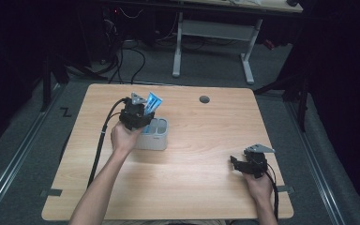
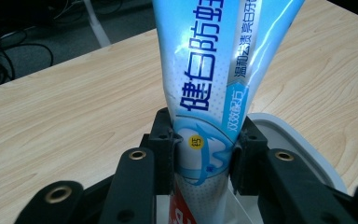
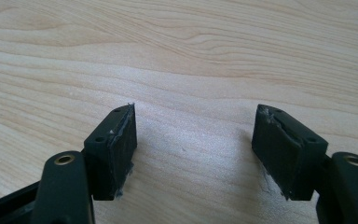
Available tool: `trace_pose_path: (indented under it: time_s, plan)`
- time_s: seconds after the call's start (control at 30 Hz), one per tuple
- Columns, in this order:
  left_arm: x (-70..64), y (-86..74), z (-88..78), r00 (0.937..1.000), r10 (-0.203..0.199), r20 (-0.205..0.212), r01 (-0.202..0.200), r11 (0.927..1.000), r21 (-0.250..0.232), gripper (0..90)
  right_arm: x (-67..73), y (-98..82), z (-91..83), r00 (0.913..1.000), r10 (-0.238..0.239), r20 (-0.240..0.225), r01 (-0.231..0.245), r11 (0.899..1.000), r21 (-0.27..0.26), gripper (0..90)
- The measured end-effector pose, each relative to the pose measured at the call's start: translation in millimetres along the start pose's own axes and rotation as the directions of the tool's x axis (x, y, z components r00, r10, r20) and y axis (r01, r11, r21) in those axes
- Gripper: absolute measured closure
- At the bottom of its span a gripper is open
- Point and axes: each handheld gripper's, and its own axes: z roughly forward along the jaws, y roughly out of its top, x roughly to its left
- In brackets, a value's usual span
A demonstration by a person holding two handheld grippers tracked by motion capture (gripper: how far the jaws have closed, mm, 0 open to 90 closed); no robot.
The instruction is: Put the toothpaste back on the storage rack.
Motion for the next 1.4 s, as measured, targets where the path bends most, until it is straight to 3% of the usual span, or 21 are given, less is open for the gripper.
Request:
trace_pose_path:
  time_s: [0.6,1.4]
  plan:
    - [-0.1,-10.6,-0.4,0.9998,0.012,-0.015,-0.012,0.9998,0.015,66.6,0.0,0.0,0.0,1.0,0.0,0.0,0.0,1.0,0.0,30.8]
    - [2.1,-19.2,7.0,0.9994,-0.009,-0.033,0.01,0.9999,0.012,65.0,0.3,0.0,-0.1,1.0,0.002,0.001,-0.002,1.0,0.001,30.8]
